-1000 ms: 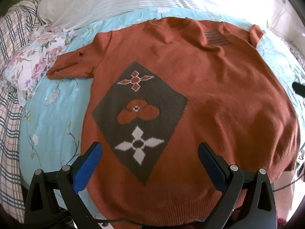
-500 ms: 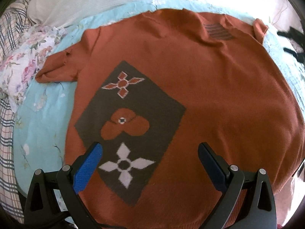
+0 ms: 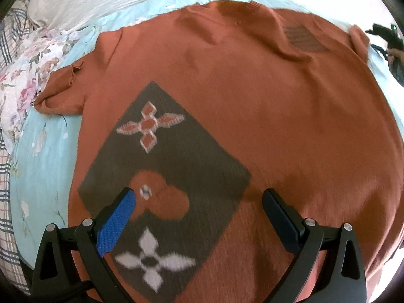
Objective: Fold small clothes
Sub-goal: 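Grasp the sweater's sleeve cuff with the right gripper and lift it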
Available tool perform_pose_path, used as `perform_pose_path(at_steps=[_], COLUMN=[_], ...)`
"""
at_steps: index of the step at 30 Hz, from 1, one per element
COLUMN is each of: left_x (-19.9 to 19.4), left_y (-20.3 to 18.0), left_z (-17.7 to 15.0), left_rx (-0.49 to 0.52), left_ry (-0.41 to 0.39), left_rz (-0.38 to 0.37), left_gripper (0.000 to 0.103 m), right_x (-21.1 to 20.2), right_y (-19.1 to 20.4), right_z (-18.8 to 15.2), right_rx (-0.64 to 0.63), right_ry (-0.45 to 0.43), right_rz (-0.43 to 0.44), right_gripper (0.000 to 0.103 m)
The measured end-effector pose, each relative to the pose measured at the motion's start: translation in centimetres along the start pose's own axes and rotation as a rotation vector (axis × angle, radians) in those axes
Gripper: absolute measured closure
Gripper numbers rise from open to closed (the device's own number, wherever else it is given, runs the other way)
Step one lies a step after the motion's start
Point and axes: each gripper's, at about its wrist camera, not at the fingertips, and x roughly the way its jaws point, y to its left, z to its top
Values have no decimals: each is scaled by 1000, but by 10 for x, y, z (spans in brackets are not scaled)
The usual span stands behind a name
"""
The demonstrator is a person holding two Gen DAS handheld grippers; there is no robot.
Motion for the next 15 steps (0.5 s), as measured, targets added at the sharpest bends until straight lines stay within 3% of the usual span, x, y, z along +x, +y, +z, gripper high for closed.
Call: perform_pose_path(at_steps=[2, 4, 9, 15], left_x=[3, 4, 4, -1], left_y=[4, 5, 4, -1], left_z=[12, 21, 29, 17], left_rx=[-25, -40, -50, -42], left_ry=[-8, -14, -37, -40], left_rz=[-1, -8, -34, -69], left_gripper=[3, 3, 3, 3], right_x=[12, 17, -8, -56], right_y=[3, 2, 34, 105], right_z=[5, 9, -2, -44], right_rx=[-27, -31, -142, -283], right_ry=[-5, -1, 30, 104], right_rz=[-37, -23, 92, 288], right_gripper=[64, 94, 95, 95])
